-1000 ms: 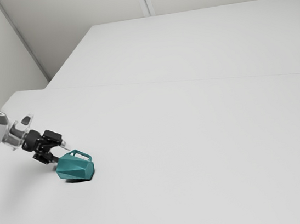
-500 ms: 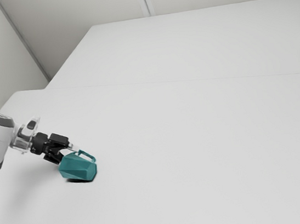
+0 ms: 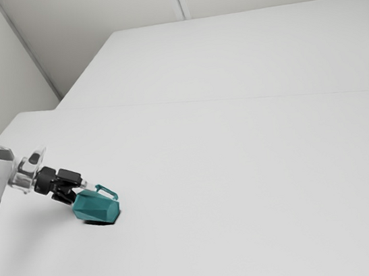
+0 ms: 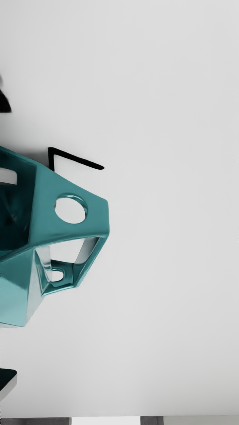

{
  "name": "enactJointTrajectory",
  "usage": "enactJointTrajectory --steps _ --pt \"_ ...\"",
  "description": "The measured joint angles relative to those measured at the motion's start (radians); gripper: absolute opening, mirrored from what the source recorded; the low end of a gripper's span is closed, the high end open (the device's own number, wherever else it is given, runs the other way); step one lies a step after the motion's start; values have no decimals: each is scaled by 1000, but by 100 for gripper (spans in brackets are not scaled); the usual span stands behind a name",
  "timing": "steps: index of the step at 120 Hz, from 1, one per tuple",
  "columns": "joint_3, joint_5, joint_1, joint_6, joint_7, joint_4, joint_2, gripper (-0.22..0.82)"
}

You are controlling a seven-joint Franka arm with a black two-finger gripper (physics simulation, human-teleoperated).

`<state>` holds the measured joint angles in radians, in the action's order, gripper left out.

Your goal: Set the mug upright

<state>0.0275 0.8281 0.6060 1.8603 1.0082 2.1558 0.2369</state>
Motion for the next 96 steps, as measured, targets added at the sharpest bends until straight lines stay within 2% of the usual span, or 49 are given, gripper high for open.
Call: enactJointTrajectory --steps 16,24,59,96 --pt "8 7 -12 6 12 12 -9 60" --pt "9 11 -12 9 17 14 -10 57" --pt "9 17 -4 14 32 11 -12 15" --pt "17 17 -11 13 36 7 -30 -7"
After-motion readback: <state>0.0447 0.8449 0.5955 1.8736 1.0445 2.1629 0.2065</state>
